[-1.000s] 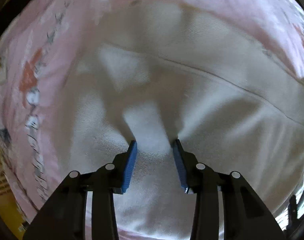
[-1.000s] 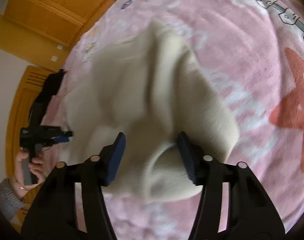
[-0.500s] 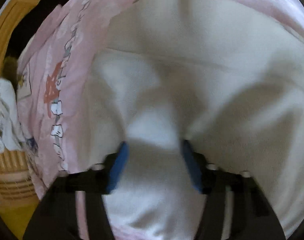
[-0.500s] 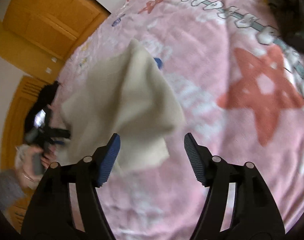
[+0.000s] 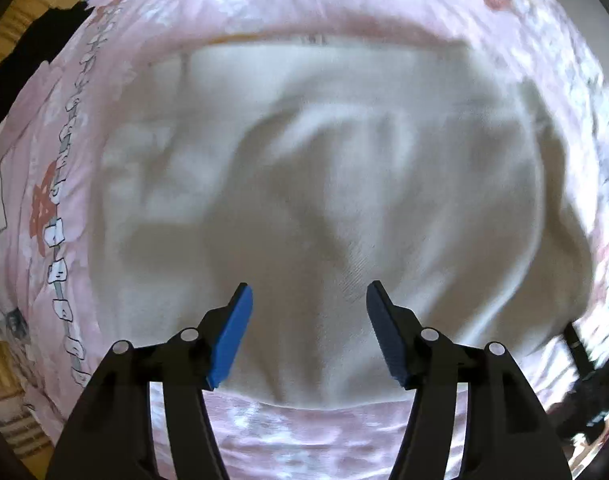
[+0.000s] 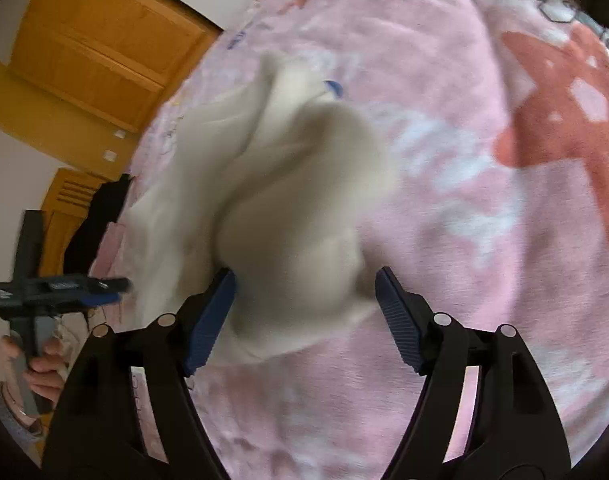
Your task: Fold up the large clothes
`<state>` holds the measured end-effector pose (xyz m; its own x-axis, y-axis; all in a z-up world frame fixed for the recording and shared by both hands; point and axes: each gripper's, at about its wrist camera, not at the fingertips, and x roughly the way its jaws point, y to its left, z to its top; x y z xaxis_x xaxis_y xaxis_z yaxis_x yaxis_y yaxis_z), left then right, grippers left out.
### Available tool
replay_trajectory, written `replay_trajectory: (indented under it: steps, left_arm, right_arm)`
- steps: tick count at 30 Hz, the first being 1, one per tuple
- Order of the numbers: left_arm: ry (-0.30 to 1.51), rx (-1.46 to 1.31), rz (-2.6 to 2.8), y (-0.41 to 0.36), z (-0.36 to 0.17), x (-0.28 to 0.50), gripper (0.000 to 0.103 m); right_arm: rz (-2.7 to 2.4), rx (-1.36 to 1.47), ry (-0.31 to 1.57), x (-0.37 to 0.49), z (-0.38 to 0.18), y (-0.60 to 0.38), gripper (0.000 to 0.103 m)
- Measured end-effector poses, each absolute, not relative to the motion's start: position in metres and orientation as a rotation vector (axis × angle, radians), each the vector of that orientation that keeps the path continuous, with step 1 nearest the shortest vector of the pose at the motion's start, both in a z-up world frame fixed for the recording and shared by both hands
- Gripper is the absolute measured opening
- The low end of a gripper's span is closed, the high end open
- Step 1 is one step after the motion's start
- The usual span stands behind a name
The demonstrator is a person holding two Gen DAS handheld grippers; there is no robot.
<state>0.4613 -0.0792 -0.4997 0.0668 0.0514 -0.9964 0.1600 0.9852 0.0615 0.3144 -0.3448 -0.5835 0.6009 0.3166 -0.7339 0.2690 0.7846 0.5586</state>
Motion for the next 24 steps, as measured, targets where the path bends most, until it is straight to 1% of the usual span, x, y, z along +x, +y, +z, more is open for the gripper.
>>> replay_trajectory:
  steps: [1, 2, 3, 4, 7, 8, 9, 10, 11, 15, 17, 20, 23, 24]
  left_arm:
    - [1.498, 0.2, -0.073, -0.08, -0.505, 0.46, 0.059]
    - [1.489, 0.225, -0.069, -0.08, -0.512, 0.459, 0.064]
    - [1.488, 0.24, -0.069, -0.08, -0.519, 0.459, 0.067]
    - [1.491, 0.247, -0.065, -0.08, -0.525, 0.46, 0.068]
    - [1.476, 0.264, -0.023, -0.078, -0.529, 0.465, 0.07]
    - [1.481, 0.248, -0.006, -0.076, -0.53, 0.468, 0.07]
    - [1.495, 0.228, 0.006, -0.072, -0.534, 0.471, 0.072]
    - [1.505, 0.219, 0.009, -0.069, -0.539, 0.473, 0.072]
    - [1.512, 0.214, 0.011, -0.066, -0.543, 0.475, 0.073]
    - [1.526, 0.152, 0.011, -0.054, -0.553, 0.479, 0.085]
    - [1.55, 0.082, -0.003, -0.043, -0.554, 0.481, 0.085]
    - [1.532, 0.115, -0.046, -0.045, -0.55, 0.478, 0.084]
    - [1.472, 0.218, -0.141, -0.054, -0.533, 0.469, 0.079]
    - [1.444, 0.262, -0.163, -0.057, -0.525, 0.465, 0.078]
  right_arm:
    - [0.015, 0.664, 0.963, 0.317, -0.583, -0.341, 0.051]
    - [0.007, 0.665, 0.969, 0.316, -0.581, -0.34, 0.042]
    - [0.002, 0.671, 0.969, 0.315, -0.577, -0.34, 0.037]
    - [-0.003, 0.67, 0.971, 0.318, -0.575, -0.34, 0.033]
    - [-0.07, 0.609, 1.007, 0.315, -0.566, -0.334, 0.029]
    - [-0.101, 0.581, 1.048, 0.316, -0.574, -0.332, 0.029]
    - [-0.143, 0.639, 1.099, 0.316, -0.592, -0.337, 0.028]
    - [-0.162, 0.77, 1.084, 0.311, -0.602, -0.347, 0.029]
    - [-0.172, 0.832, 1.064, 0.308, -0.602, -0.352, 0.029]
    - [-0.174, 0.908, 1.017, 0.297, -0.607, -0.356, 0.029]
    - [-0.17, 0.952, 1.002, 0.288, -0.605, -0.361, 0.03]
    - [-0.163, 0.958, 0.979, 0.275, -0.594, -0.357, 0.03]
    - [-0.127, 1.06, 0.949, 0.255, -0.588, -0.359, 0.036]
    - [-0.127, 1.073, 0.933, 0.247, -0.583, -0.362, 0.044]
